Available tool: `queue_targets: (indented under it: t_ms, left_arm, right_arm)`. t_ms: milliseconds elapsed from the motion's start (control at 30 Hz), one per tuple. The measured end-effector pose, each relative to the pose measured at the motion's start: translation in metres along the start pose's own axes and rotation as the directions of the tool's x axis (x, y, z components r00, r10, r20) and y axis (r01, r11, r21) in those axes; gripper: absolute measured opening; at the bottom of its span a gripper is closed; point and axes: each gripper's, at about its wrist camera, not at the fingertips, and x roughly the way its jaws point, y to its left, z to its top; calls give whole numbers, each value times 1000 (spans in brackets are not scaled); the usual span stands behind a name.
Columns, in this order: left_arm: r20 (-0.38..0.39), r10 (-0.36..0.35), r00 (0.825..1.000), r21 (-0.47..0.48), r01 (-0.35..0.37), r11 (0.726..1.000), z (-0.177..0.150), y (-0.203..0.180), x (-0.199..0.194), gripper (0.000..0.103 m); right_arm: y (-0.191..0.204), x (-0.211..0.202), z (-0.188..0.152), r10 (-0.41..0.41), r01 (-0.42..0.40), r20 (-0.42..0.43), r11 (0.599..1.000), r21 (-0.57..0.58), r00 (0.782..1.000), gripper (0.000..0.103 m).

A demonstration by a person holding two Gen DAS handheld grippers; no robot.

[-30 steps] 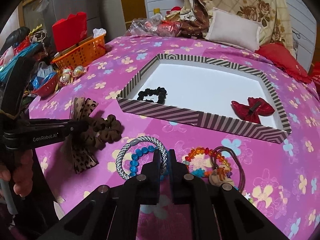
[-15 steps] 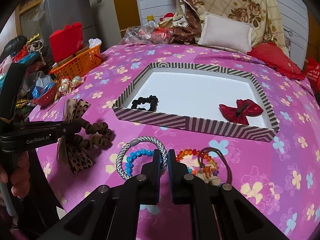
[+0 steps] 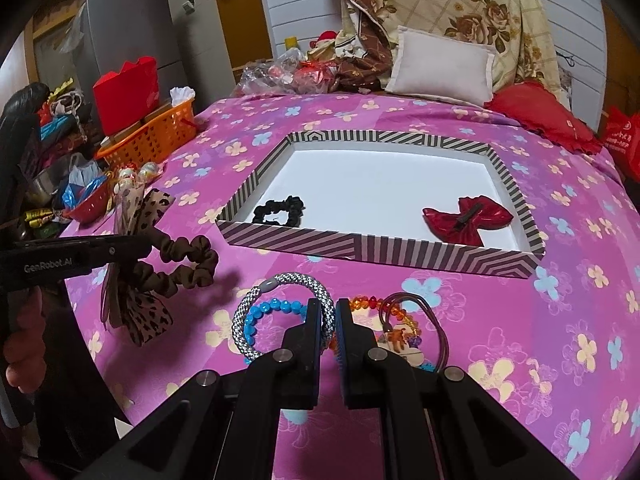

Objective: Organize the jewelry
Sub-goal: 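Carry the silver bracelet into the tray with the right tool while the left tool carries the bow clip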

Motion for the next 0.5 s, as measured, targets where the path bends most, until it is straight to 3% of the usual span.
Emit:
queue_targets:
  t_ms: [500]
  left_arm:
    - [60,-15,998,55,12,998,39,-28,-2,18]
  right_arm:
    - [-20,-1,16,-35,35,15,999,25,999,7]
